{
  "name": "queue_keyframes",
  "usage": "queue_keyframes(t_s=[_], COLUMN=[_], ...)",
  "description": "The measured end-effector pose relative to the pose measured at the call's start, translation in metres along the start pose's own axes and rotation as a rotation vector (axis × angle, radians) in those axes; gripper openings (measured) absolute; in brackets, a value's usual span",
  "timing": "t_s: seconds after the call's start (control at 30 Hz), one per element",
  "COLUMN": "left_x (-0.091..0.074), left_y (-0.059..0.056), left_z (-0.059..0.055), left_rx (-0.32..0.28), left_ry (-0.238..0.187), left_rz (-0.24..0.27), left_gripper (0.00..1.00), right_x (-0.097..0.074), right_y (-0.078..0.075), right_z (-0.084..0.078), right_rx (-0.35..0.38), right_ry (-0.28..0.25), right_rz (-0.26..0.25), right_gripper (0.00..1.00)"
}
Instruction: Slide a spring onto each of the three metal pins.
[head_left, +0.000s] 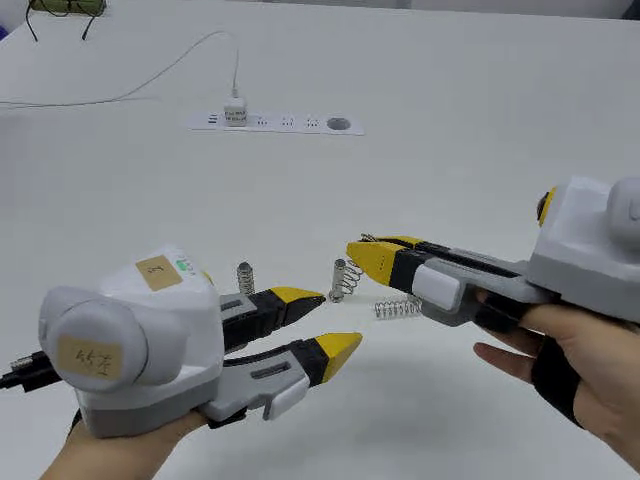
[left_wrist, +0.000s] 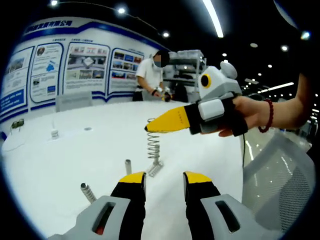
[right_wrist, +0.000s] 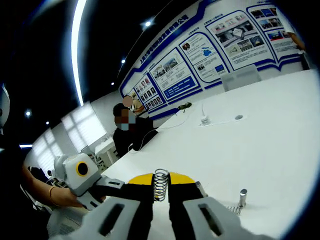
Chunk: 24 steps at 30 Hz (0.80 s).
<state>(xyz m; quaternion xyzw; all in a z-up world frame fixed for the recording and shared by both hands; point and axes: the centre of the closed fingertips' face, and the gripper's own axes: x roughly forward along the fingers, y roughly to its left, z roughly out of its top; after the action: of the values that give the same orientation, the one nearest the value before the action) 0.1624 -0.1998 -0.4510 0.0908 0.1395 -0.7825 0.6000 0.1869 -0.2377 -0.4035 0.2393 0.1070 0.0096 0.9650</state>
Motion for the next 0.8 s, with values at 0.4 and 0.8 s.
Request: queue_keyframes(t_s=[0.4,0.8], left_x=[0.002,0.003], left_y=[0.002,0.001], left_z=[-0.011,-0.018], left_rx=[0.012,0.009], left_ry=[0.036,0.043], left_rz=[0.017,0.027], left_gripper=[0.41,0.49], right_x=[0.019,0.031], right_y=[-0.023,-0.045], right_z=[0.006,0.002], right_rx=[-0.101,-0.136], right_ry=[0.03,0.037], right_rz=[-0.05,-0.099], right_gripper=[0.11,0.11])
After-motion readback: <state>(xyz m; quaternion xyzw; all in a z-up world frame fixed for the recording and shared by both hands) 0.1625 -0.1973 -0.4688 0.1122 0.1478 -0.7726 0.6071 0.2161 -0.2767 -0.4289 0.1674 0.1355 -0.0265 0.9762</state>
